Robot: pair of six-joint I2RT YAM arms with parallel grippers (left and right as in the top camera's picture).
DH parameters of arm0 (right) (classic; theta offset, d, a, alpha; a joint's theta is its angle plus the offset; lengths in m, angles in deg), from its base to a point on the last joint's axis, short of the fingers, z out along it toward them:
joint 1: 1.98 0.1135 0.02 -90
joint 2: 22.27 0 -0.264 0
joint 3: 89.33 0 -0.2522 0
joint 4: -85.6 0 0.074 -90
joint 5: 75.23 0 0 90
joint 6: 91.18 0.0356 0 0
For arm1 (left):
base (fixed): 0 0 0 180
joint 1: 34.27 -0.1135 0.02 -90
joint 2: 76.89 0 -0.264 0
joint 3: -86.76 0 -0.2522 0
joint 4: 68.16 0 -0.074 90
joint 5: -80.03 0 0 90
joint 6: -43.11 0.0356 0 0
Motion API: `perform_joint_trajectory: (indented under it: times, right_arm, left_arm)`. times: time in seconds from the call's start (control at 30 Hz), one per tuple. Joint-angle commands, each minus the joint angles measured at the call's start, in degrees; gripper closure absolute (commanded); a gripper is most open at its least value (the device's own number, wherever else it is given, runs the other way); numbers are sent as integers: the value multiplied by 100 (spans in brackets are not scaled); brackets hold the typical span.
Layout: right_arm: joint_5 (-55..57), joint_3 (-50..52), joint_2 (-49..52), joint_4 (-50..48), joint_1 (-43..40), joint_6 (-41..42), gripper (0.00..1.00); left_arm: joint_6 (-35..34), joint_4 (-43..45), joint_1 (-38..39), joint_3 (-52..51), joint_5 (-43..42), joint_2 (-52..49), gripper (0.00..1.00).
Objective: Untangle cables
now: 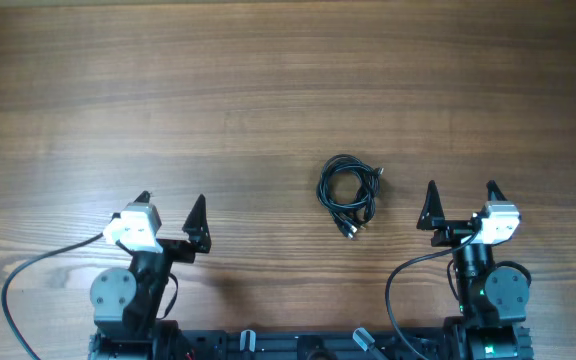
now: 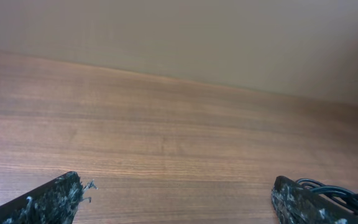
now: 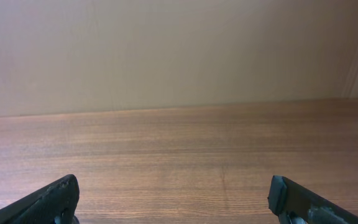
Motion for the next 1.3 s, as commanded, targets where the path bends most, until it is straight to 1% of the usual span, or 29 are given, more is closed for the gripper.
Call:
perform_joint_trajectory:
  times: [0.0, 0.17, 0.37, 0.47, 0.53, 0.6, 0.7, 0.8, 0.87, 1.1, 1.27]
  right_arm:
    - [-48, 7, -46, -15, -22, -70, 0]
    - [-48, 7, -46, -15, -22, -70, 0]
    - [-48, 7, -46, -17, -22, -70, 0]
    - [-48, 7, -46, -15, -22, -70, 0]
    - [-48, 7, -46, -15, -22, -70, 0]
    - [-48, 7, -46, -15, -22, -68, 0]
    - [-48, 7, -46, -15, -22, -68, 0]
    - [-48, 7, -46, -17, -22, -68, 0]
    - [-48, 7, -46, -15, -22, -68, 0]
    - [-48, 7, -46, -17, -22, -70, 0]
    - [-48, 7, -46, -15, -22, -70, 0]
  left_arm:
    - [-61, -50, -20, 365, -127, -573, 0]
    - [-57, -107, -17, 828, -240, -1469, 0]
    - [-57, -195, -17, 1515, -695, -2562, 0]
    - [-57, -417, -17, 1893, -909, -3086, 0]
    - [-55, -802, -9, 2356, -1187, -3685, 0]
    - [-50, -1019, 68, 2612, -1241, -4033, 0]
    - [13, -1274, 332, 2970, -1233, -4553, 0]
    - [17, -1349, 682, 3237, -1215, -5053, 0]
    - [11, -1344, 1069, 3407, -1108, -5534, 0]
    - [-4, -1294, 1716, 3504, -979, -6347, 0]
    - [-188, -1484, 2065, 3895, -962, -7007, 0]
